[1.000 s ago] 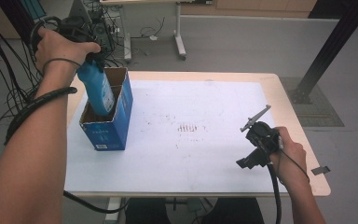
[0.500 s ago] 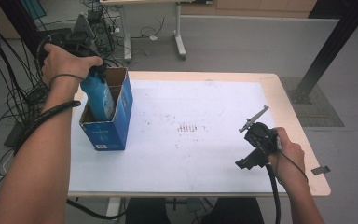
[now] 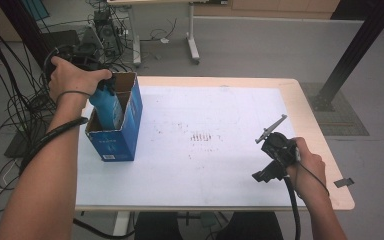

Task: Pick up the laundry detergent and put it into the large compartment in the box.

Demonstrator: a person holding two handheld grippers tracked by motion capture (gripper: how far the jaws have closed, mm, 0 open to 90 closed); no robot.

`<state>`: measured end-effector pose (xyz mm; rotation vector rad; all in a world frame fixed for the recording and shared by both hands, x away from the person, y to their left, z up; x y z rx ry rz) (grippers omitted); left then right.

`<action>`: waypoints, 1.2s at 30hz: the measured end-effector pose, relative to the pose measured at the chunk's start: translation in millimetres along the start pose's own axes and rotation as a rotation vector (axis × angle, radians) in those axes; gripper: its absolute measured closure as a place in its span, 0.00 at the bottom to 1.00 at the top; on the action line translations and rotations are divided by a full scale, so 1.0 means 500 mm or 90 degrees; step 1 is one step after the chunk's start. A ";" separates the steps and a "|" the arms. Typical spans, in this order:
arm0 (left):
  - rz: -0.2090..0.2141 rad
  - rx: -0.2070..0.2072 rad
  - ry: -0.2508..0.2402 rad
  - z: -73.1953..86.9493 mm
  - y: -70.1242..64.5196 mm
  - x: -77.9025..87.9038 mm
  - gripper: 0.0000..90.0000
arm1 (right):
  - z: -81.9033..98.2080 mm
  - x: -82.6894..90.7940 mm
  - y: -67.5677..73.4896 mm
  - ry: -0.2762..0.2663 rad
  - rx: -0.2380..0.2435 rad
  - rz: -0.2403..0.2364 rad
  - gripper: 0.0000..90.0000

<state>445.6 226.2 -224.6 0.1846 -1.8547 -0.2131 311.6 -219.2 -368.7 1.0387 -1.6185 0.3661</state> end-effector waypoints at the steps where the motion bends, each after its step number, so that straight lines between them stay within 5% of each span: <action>1: 0.000 0.001 -0.001 0.001 -0.001 -0.003 0.42 | -0.001 -0.001 0.001 0.000 -0.001 -0.001 0.06; 36: 0.003 -0.004 0.032 0.035 -0.022 -0.116 0.42 | -0.004 -0.013 0.003 0.013 -0.003 0.004 0.06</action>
Point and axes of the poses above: each handheld gripper's, and its own axes: x roughly backward along the jaws, z roughly out of its underside, y roughly to its left, the point moved 4 cm from there along -x, roughly forward along the jaws, and after that the axes turned 13 degrees about -z, right-handed, at the moved point
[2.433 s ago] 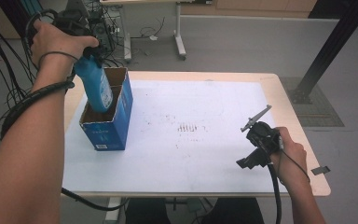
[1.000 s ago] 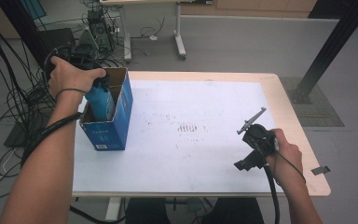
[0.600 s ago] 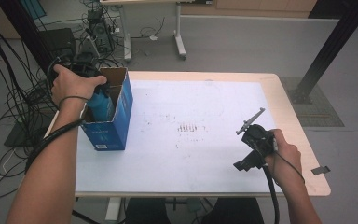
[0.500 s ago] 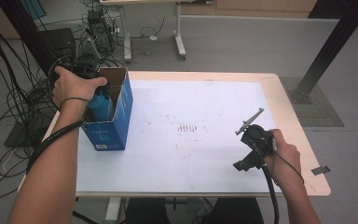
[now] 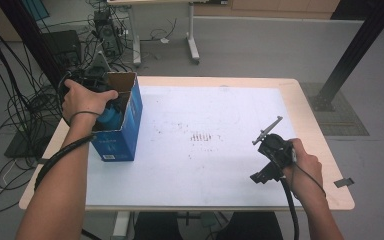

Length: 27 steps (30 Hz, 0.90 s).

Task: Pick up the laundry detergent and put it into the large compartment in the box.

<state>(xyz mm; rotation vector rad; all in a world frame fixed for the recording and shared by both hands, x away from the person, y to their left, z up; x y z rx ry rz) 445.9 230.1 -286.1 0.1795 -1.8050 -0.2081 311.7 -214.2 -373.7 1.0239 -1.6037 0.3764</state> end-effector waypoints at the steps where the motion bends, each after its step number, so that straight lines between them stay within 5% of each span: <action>1: -0.001 -0.001 0.002 0.001 0.000 -0.002 0.42 | 0.000 0.000 0.000 0.000 0.000 0.001 0.06; 27: -0.011 -0.007 0.018 0.007 -0.015 -0.036 0.42 | 0.000 -0.002 -0.003 0.000 -0.001 0.000 0.06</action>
Point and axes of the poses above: each handheld gripper's, and its own axes: x roughly backward along the jaws, z roughly out of its underside, y roughly to its left, the point moved 4 cm from there along -x, roughly forward along the jaws, and after that the axes turned 13 degrees about -z, right-handed, at the moved point
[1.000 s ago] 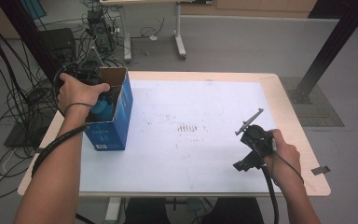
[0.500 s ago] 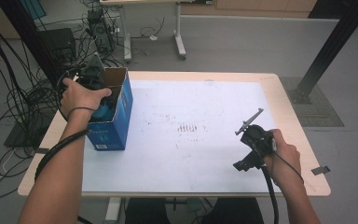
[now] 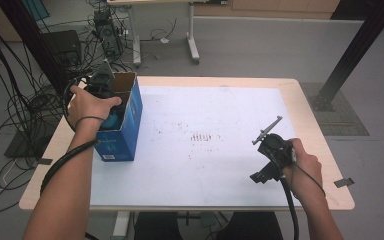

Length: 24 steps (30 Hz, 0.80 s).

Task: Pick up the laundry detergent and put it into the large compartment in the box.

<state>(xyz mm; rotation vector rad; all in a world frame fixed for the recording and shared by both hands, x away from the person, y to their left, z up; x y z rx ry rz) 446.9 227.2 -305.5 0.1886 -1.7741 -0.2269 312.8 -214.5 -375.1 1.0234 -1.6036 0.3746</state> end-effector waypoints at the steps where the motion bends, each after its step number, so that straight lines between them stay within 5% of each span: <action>1: 0.000 0.000 0.000 0.000 0.000 0.000 0.42 | 0.000 0.000 0.000 0.001 -0.001 0.000 0.06; 24: 0.004 0.002 -0.001 0.002 0.002 -0.001 0.42 | -0.002 -0.002 0.001 0.002 0.003 0.000 0.06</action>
Point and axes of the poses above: each handheld gripper's, and its own axes: x roughly backward along the jaws, z roughly out of its underside, y roughly to its left, the point moved 4 cm from there along -x, roughly forward along the jaws, and after that the axes turned 13 degrees about -z, right-handed, at the moved point
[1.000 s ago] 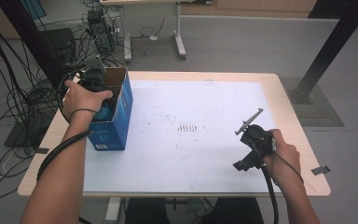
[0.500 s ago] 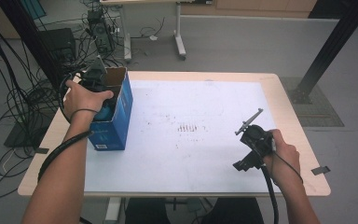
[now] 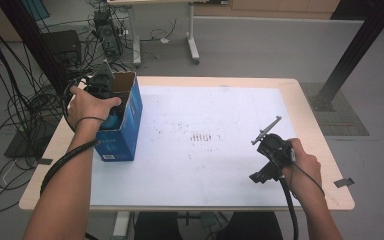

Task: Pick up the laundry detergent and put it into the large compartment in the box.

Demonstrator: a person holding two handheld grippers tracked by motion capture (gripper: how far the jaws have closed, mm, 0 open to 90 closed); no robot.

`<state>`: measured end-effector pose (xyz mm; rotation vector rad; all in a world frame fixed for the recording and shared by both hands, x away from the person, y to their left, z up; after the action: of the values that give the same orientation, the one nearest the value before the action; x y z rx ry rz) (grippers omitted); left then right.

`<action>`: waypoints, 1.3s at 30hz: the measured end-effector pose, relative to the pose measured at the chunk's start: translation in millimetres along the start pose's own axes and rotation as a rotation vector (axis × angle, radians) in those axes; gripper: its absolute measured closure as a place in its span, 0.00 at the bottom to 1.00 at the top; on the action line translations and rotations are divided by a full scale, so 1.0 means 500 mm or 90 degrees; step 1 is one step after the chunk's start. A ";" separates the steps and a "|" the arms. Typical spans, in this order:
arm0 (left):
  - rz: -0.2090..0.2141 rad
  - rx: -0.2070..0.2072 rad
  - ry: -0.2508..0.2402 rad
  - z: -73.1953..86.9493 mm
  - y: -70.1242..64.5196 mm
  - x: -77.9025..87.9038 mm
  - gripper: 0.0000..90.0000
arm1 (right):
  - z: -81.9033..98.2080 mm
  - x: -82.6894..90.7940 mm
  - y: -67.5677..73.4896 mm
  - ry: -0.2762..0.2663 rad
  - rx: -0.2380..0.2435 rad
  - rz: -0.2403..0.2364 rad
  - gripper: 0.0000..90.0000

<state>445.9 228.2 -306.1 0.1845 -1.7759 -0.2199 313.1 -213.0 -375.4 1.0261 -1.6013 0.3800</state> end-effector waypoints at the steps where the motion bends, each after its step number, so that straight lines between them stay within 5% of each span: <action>1: 0.000 -0.001 0.001 0.000 0.000 0.000 0.42 | 0.000 0.000 0.000 0.000 0.000 0.000 0.06; 39: 0.002 0.008 0.004 0.002 0.000 0.001 0.42 | 0.001 0.003 0.001 -0.005 -0.003 0.002 0.06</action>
<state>445.0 228.1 -306.0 0.1908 -1.7723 -0.2059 312.4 -213.8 -374.1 1.0234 -1.6097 0.3748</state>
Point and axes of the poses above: each handheld gripper's, and its own axes: x roughly backward along the jaws, z roughly out of its underside, y roughly to its left, the point moved 4 cm from there along -x, roughly forward along the jaws, and after that the axes turned 13 degrees about -z, right-handed, at the moved point
